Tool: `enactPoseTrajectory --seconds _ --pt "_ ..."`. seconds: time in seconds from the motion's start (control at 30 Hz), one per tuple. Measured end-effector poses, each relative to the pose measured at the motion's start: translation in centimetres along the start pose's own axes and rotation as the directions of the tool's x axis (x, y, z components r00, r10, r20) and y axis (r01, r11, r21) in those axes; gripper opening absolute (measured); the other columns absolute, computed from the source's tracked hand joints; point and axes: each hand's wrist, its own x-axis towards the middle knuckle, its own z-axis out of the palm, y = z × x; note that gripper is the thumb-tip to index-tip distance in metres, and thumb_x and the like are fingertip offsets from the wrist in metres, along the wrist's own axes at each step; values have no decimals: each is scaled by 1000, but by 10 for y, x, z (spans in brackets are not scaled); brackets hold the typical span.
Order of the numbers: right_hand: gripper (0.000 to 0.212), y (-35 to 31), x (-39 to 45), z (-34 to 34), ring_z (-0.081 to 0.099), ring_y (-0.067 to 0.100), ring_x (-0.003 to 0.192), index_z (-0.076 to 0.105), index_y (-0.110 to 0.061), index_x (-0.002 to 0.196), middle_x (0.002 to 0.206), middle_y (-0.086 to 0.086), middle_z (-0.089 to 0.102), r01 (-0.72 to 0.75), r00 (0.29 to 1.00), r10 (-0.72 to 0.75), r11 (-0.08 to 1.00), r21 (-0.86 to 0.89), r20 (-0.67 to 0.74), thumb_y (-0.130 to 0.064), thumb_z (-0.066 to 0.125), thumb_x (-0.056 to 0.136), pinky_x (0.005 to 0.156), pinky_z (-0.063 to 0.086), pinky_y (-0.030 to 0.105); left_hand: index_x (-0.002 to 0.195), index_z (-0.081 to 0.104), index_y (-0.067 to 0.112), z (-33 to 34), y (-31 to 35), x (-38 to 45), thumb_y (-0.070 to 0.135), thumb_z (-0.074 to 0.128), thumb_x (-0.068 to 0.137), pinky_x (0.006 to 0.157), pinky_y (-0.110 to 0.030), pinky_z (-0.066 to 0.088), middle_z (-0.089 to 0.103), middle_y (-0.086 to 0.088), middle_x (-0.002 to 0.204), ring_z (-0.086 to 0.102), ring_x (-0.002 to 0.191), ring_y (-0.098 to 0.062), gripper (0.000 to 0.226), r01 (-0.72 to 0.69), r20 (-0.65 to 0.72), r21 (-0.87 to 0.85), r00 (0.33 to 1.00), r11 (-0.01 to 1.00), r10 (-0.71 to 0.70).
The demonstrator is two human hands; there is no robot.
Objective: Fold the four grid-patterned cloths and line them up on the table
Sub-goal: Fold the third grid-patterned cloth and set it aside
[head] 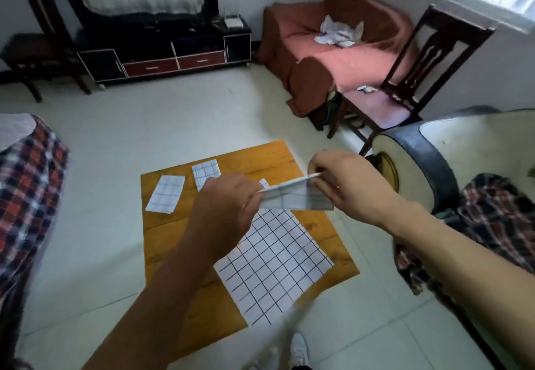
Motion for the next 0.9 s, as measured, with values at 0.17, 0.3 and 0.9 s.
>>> enactPoseTrajectory --seconds 0.17,0.3,0.9 --pt "11 -14 -31 -41 55 23 80 53 -19 89 85 -4 57 -61 995 57 997 -44 -78 -15 63 85 65 42 37 91 62 23 -18 36 10 26 57 92 72 -30 37 55 12 83 49 77 -11 6 5 -141 -147 990 989 -26" --pt "12 -4 -61 -67 52 21 80 53 -19 87 86 -2 57 -107 989 95 989 -105 -109 -18 64 86 67 42 37 88 61 22 -14 68 23 24 58 91 72 -29 39 54 10 84 47 80 -13 5 -30 -164 -147 987 989 6" --pt "10 226 -296 -169 46 12 75 49 -27 85 81 -12 48 -415 881 404 910 11 -247 -23 56 91 69 44 37 89 50 31 169 344 146 26 55 93 67 -22 32 49 13 83 44 76 -10 9 -237 163 -103 954 966 252"
